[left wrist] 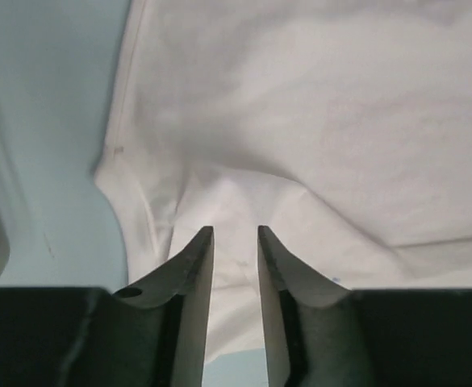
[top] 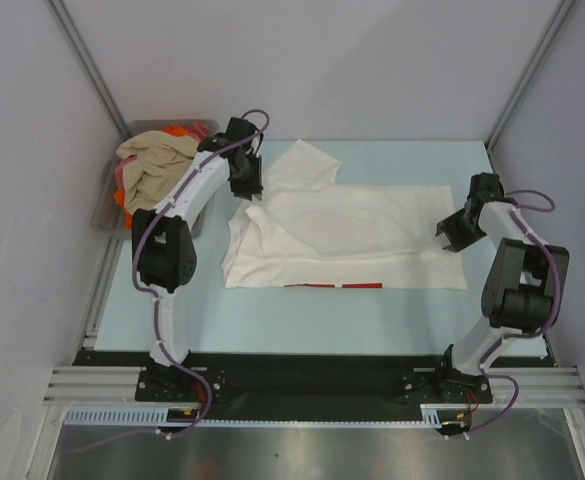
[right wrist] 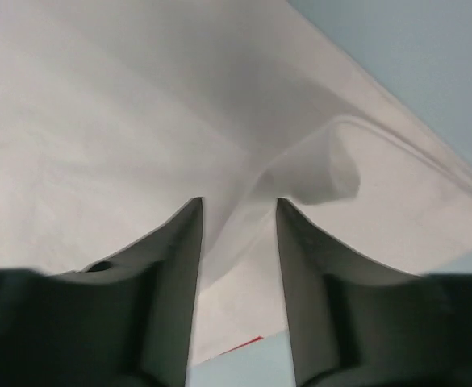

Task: Fold and stack the t-shirts
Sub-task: Fold the tshirt

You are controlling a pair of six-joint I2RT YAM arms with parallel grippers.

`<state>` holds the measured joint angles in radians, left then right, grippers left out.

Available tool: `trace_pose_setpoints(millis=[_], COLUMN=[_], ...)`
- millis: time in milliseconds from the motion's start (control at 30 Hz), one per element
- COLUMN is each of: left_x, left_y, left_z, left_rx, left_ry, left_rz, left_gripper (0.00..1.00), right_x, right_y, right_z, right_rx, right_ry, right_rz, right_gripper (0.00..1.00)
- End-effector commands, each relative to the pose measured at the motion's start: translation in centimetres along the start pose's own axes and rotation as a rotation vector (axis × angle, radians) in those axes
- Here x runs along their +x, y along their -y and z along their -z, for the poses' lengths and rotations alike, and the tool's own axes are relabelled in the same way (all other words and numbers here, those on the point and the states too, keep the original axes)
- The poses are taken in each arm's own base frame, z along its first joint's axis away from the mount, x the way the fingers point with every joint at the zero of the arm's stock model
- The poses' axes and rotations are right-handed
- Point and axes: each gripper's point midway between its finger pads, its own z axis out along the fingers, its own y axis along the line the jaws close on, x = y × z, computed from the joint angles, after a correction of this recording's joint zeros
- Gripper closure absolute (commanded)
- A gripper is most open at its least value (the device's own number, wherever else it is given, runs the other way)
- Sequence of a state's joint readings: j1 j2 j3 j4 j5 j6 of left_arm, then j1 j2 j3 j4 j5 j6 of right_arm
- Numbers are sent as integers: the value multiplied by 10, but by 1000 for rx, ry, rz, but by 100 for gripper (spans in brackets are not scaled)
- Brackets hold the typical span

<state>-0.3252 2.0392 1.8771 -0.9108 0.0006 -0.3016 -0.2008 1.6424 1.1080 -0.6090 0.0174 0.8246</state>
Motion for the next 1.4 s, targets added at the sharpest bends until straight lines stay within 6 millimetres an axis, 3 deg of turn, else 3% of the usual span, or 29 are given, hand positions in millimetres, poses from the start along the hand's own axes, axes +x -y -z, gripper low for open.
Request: trace_pose_setpoints(millis=[0,33,67,200,233,267,300,333,367,400,433,467,500,533,567,633,667,733,900,1200,1367], left_x=[-37,-54,-55,-52,-32,-31,-20,13,9,20,52,50,59,88,86,113,119,132,153,181,194], left_y=[-7,-6,-5,-3,-10,-10,-12,-21,-15,-17,-23,-20,-21,-29,-26,-31,-31,-32,-42,-55,-63], left_z=[5,11,16,53,61,68,71,56,79,80,68,83,86,74,86,72,71,64,43,14,7], left_rx=[45,70,79,97,76,85,88,67,112,121,110,145,151,137,166,175,183,199,157,96,48], left_ry=[20,44,38,104,90,133,135,70,155,157,106,181,193,150,211,196,202,218,183,137,110], left_rz=[59,82,93,101,106,107,117,134,145,157,176,195,212,235,264,301,338,357,395,459,483], left_gripper=[65,57,55,43,42,41,39,37,35,29,25,22,18,16,15,12,12,12,14,19,23], right_x=[-27,-31,-33,-50,-42,-42,-38,-25,-21,-15,-1,4,6,12,22,27,36,39,41,35,35], right_y=[-30,-26,-23,-16,-2,-2,9,23,27,33,49,56,61,68,81,90,99,101,100,104,101], right_z=[0,-7,-3,30,30,46,47,43,51,52,45,45,48,45,39,35,29,21,4,-9,-12], right_rx=[-42,-21,-2,-20,4,-30,-7,11,-14,-15,16,22,13,21,41,24,42,29,26,49,29], right_ry=[-29,-48,-62,20,16,52,70,58,76,77,52,50,60,50,27,14,-7,-19,-43,-33,-41], right_rz=[17,21,24,24,26,26,22,14,16,11,10,9,4,0,-7,-28,-34,-37,-27,5,10], right_gripper=[50,39,27,17,16,16,16,16,15,15,15,15,15,15,15,15,15,18,24,27,39])
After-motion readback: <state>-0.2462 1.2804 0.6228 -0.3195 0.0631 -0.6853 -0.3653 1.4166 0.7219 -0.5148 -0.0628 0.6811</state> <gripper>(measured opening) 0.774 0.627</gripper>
